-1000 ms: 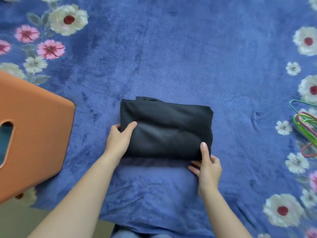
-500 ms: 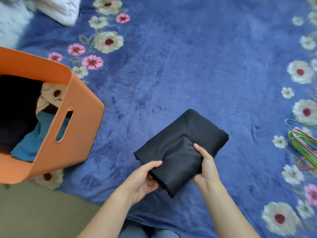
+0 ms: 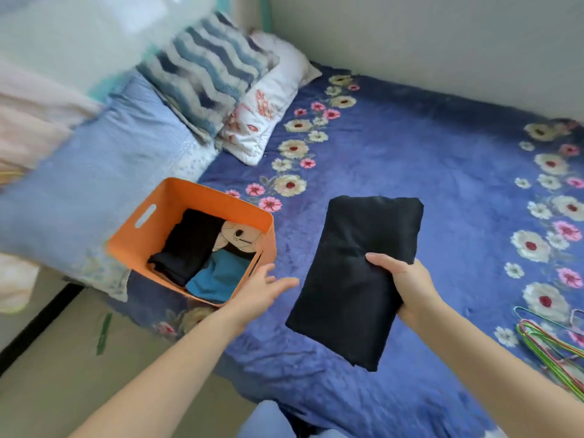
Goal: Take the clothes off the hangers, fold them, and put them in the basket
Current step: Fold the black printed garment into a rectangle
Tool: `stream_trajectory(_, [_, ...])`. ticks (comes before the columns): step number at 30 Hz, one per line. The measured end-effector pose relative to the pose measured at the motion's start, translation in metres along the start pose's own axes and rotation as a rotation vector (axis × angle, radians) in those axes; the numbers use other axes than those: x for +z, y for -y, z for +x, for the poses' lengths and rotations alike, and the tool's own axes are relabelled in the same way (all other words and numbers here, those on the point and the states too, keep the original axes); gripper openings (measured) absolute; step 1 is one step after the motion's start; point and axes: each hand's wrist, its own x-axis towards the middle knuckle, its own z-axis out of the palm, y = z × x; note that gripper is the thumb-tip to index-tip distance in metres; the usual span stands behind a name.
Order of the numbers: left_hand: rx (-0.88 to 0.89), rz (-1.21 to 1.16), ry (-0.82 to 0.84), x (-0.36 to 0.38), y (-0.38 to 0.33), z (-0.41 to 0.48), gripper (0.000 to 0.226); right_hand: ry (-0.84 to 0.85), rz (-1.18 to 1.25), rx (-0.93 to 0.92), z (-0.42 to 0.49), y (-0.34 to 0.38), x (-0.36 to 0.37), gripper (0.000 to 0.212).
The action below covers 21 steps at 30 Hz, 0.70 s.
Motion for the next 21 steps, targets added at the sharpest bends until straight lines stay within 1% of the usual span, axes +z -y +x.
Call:
stream_trajectory(1, [0.051, -0.026, -0.016, -0.021, -0.009, -0.011, 0.085, 0.044, -0.028, -0.009, -0.01, 0.006, 0.025, 0.041])
stream_trajectory(4, [0.135, -0.119, 0.031, -0.044, -0.023, -0.019, 0.095, 0.126, -0.063, 0.024, -0.022, 0.008, 0.066, 0.042])
stream_trajectory(5, [0.123, -0.161, 0.038, -0.056, -0.022, -0.016, 0.097, 0.161, -0.065, 0.056, -0.024, 0.006, 0.084, 0.041])
stream_trajectory(6, [0.089, -0.209, 0.057, -0.068, -0.023, -0.013, 0.094, 0.197, -0.067, 0.09, -0.024, 0.004, 0.102, 0.042])
stream_trajectory(7, [0.061, -0.259, 0.08, -0.083, -0.025, -0.012, 0.082, 0.239, -0.056, 0.134, -0.024, 0.001, 0.121, 0.043])
stream_trajectory(9, [0.032, -0.329, 0.113, -0.119, -0.023, -0.007, 0.045, 0.288, -0.046, 0.208, -0.019, -0.008, 0.162, 0.043])
stream_trajectory(10, [0.013, -0.363, 0.113, -0.134, -0.021, -0.002, 0.04, 0.294, -0.048, 0.23, -0.016, -0.013, 0.179, 0.042])
stream_trajectory(12, [-0.053, -0.437, 0.155, -0.172, -0.011, 0.012, 0.052, 0.299, -0.035, 0.266, -0.007, -0.024, 0.216, 0.041])
stream_trajectory(13, [-0.098, -0.466, 0.172, -0.194, -0.005, 0.024, 0.053, 0.294, -0.025, 0.292, 0.001, -0.032, 0.239, 0.041])
stream_trajectory(15, [-0.174, -0.504, 0.193, -0.236, 0.002, 0.046, 0.045, 0.278, 0.002, 0.328, 0.016, -0.046, 0.279, 0.042])
stream_trajectory(18, [-0.257, -0.497, 0.162, -0.3, 0.015, 0.083, 0.041, 0.236, 0.042, 0.403, 0.045, -0.069, 0.339, 0.037])
stream_trajectory(21, [-0.32, -0.45, 0.117, -0.35, 0.027, 0.119, 0.04, 0.227, 0.069, 0.501, 0.074, -0.095, 0.385, 0.043])
